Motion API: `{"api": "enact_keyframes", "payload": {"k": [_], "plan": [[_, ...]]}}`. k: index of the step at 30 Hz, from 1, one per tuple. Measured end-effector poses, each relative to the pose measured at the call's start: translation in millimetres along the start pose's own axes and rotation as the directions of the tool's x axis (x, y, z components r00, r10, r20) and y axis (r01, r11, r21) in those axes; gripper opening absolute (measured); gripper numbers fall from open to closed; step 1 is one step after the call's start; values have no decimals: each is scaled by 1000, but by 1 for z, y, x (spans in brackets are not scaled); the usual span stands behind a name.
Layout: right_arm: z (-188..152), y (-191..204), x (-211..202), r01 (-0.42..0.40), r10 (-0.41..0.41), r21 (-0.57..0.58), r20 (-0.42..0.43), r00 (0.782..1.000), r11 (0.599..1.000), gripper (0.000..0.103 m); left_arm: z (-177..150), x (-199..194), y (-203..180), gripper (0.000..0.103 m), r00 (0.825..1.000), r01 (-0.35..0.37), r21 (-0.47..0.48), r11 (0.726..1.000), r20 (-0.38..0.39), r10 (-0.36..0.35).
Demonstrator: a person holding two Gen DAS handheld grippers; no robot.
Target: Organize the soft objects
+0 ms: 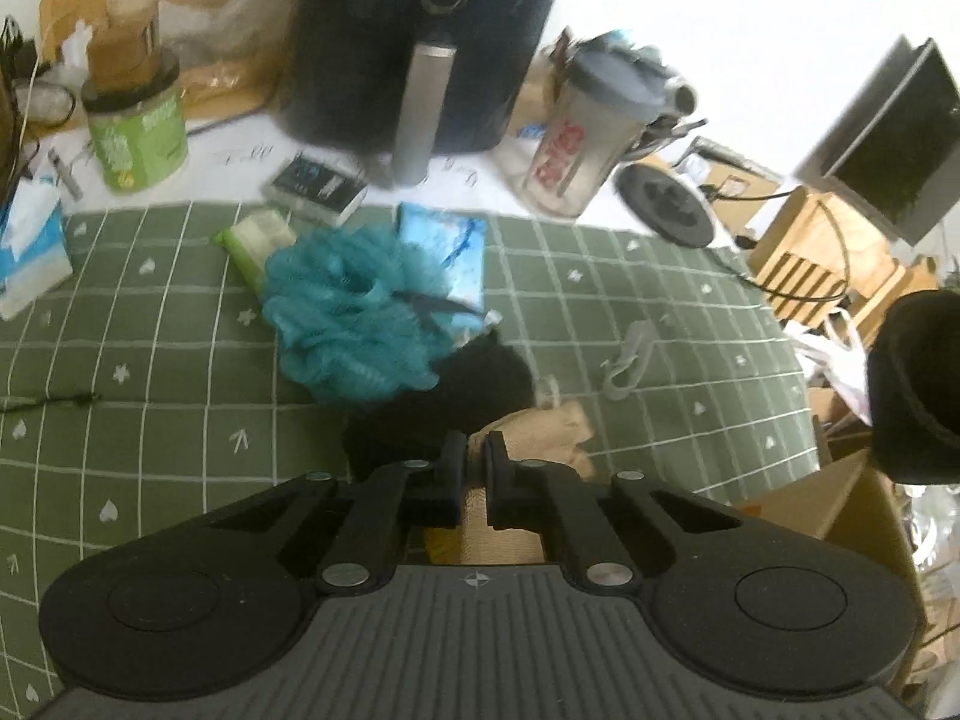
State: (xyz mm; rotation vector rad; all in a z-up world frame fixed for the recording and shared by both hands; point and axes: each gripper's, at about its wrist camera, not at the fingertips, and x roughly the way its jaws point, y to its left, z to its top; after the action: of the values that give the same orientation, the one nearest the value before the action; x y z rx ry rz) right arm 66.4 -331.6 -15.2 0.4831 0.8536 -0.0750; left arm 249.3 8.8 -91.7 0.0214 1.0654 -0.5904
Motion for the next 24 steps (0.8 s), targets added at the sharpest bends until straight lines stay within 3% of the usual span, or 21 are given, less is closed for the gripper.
{"api": "enact_keyframes", "payload": {"k": [12, 24], "plan": [[14, -3, -4, -71, 71, -17, 31, 997, 997, 12, 0, -53, -40, 6, 987, -28, 57, 998, 159, 19], [21, 5, -8, -177, 178, -68, 19, 984, 982, 12, -7, -125, -83, 6, 935, -57, 41, 998, 352, 39]]}}
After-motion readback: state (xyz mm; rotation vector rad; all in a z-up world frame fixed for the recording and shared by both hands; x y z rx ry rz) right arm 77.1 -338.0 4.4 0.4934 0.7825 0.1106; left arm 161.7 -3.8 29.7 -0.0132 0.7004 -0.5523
